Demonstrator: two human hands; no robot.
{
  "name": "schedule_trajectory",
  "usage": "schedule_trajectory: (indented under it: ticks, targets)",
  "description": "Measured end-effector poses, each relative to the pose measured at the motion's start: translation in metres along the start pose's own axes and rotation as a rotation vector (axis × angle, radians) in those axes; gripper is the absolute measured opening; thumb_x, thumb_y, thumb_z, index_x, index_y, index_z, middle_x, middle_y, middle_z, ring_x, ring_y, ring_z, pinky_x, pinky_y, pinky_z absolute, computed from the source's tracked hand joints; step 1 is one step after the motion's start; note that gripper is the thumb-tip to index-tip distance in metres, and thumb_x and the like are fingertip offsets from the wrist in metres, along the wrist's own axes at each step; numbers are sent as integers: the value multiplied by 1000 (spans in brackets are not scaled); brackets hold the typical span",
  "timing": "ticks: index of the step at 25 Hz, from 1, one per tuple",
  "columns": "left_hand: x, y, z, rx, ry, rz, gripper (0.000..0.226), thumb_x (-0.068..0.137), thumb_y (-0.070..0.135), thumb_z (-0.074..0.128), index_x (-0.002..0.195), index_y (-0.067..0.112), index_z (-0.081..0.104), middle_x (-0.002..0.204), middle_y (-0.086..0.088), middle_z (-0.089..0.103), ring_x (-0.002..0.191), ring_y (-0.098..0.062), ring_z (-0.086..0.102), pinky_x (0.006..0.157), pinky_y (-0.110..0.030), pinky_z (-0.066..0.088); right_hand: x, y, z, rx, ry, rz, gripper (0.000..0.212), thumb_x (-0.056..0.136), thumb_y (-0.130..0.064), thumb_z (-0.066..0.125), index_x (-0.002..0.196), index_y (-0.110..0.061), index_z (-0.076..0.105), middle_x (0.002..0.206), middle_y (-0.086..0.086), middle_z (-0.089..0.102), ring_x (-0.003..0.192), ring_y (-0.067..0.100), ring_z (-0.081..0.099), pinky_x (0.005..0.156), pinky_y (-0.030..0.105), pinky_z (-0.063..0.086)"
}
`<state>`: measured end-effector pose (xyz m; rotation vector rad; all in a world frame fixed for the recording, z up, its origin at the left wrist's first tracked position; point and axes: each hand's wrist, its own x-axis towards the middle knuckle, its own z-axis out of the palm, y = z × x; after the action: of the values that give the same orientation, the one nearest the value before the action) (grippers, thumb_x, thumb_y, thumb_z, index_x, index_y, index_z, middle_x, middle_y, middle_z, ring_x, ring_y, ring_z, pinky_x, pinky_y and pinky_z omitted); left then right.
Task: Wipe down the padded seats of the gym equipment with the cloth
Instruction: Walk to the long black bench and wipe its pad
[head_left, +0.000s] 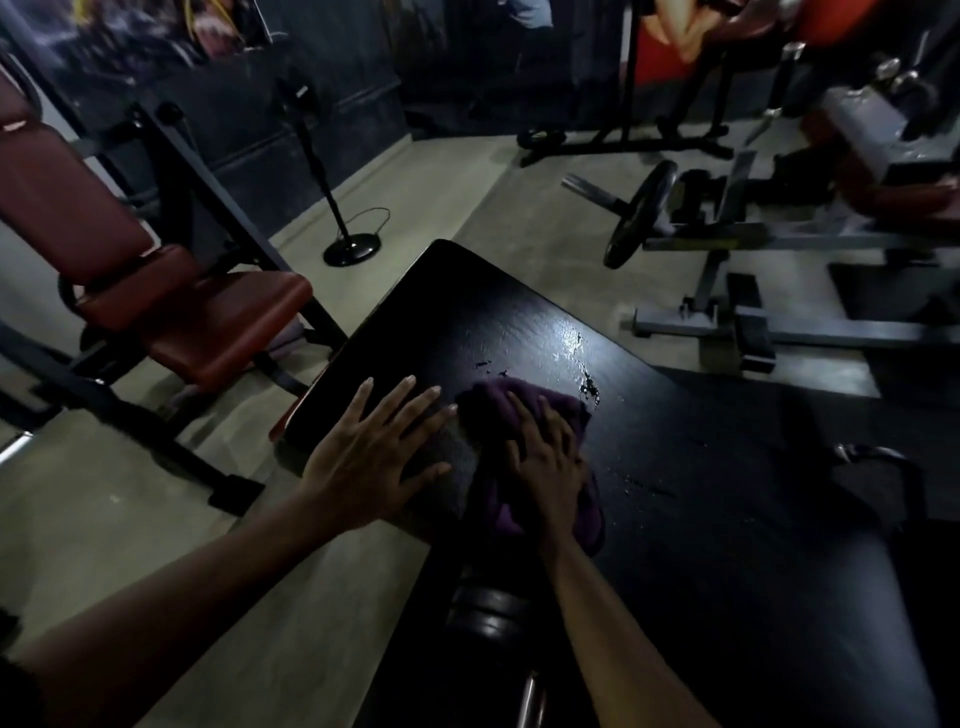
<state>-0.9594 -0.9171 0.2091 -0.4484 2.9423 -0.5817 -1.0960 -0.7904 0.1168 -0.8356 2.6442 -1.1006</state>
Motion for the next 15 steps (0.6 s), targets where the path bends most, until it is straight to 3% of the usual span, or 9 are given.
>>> schedule_trajectory:
  ticks: [2, 5, 8, 9, 12, 13, 15]
  targets:
    - [2, 1, 1, 34, -35, 0, 71, 94, 59, 2, 137, 24, 46, 142, -4, 50, 132, -28, 46, 104, -57, 37, 3, 31, -5, -8, 32, 107, 72, 75, -55, 11, 143, -37, 26, 155, -5, 22, 142, 16, 20, 108, 42, 24]
    - [3, 3, 0, 77, -61, -14, 74, 93, 61, 1, 136, 24, 48, 142, -4, 50, 132, -29, 45, 105, -58, 35, 13, 74, -22, 22, 2, 307, 51, 94, -35, 38, 144, -32, 27, 155, 1, 23, 140, 23, 21, 108, 48, 23]
    - [0, 3, -2, 83, -48, -16, 75, 92, 63, 2, 136, 24, 48, 142, -5, 50, 132, -30, 46, 105, -59, 35, 19, 77, -33, 16, 58, 474, 48, 94, -29, 41, 141, -31, 34, 149, 8, 33, 134, 31, 28, 104, 50, 27]
    - [-1, 3, -3, 77, -41, -11, 75, 92, 63, 2, 135, 24, 49, 141, -5, 50, 131, -30, 46, 105, -59, 36, 23, 58, -30, 33, 111, 427, 46, 93, -28, 41, 139, -33, 37, 146, 8, 38, 129, 32, 34, 101, 48, 31]
    - [1, 2, -6, 88, -56, 13, 68, 92, 59, 15, 128, 19, 57, 136, -8, 56, 128, -32, 50, 104, -60, 36, 43, -41, -16, 104, 226, -83, 45, 89, -32, 39, 134, -41, 42, 145, -3, 41, 126, 26, 40, 101, 44, 35]
    - [1, 1, -6, 90, -56, 33, 66, 88, 57, 22, 122, 16, 61, 132, -10, 59, 127, -32, 50, 105, -58, 33, 51, -69, -9, 119, 152, -199, 46, 89, -35, 38, 135, -40, 40, 148, -3, 36, 132, 23, 34, 107, 47, 29]
    - [0, 0, -7, 39, -17, 43, 69, 86, 61, 24, 119, 15, 63, 131, -9, 59, 130, -31, 48, 110, -55, 28, 67, -89, 0, 149, -48, -229, 48, 92, -34, 43, 139, -38, 36, 154, -4, 25, 141, 18, 19, 112, 55, 14]
